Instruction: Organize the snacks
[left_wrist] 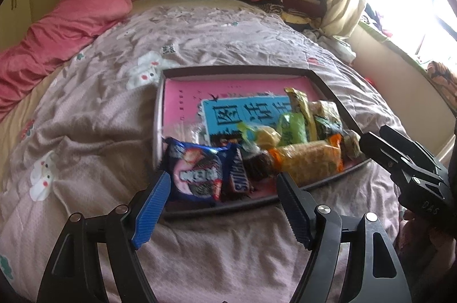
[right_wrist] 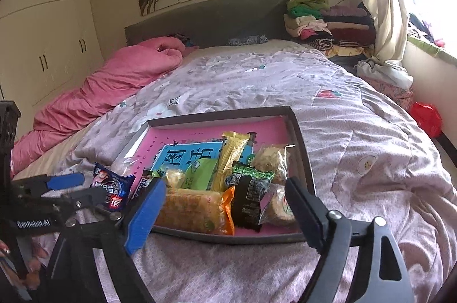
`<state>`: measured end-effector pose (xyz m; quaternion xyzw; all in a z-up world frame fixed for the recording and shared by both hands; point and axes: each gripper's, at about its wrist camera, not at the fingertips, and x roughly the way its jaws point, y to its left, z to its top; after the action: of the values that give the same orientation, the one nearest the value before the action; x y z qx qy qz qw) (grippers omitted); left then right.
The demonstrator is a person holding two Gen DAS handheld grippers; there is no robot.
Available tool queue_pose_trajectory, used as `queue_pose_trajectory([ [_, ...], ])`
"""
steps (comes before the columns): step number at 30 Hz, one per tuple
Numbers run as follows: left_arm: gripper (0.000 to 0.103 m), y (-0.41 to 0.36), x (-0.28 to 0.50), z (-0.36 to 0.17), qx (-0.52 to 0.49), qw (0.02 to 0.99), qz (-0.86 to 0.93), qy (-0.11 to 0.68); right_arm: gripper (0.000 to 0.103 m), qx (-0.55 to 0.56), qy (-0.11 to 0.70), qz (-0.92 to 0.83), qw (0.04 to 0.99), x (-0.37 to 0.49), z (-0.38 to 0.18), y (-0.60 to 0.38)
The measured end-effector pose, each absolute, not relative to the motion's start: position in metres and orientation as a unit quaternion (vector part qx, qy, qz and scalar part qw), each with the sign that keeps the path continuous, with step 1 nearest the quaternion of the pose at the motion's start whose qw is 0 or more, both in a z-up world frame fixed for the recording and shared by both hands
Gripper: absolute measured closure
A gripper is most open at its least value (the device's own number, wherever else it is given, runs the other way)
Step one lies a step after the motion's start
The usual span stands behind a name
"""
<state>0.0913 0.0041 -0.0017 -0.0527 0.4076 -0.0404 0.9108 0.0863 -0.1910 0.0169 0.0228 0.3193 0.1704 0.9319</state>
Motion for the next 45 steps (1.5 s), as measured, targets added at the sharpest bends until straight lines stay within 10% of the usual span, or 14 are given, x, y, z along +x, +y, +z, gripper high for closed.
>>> queue_pose_trajectory([
  [45,0.025,-0.022,0.042,-0.007,-0.051,0.907,-0.029,0.417,0.005,0.016,0.362,0.152,0.92,0.04,0.005,-0.19],
])
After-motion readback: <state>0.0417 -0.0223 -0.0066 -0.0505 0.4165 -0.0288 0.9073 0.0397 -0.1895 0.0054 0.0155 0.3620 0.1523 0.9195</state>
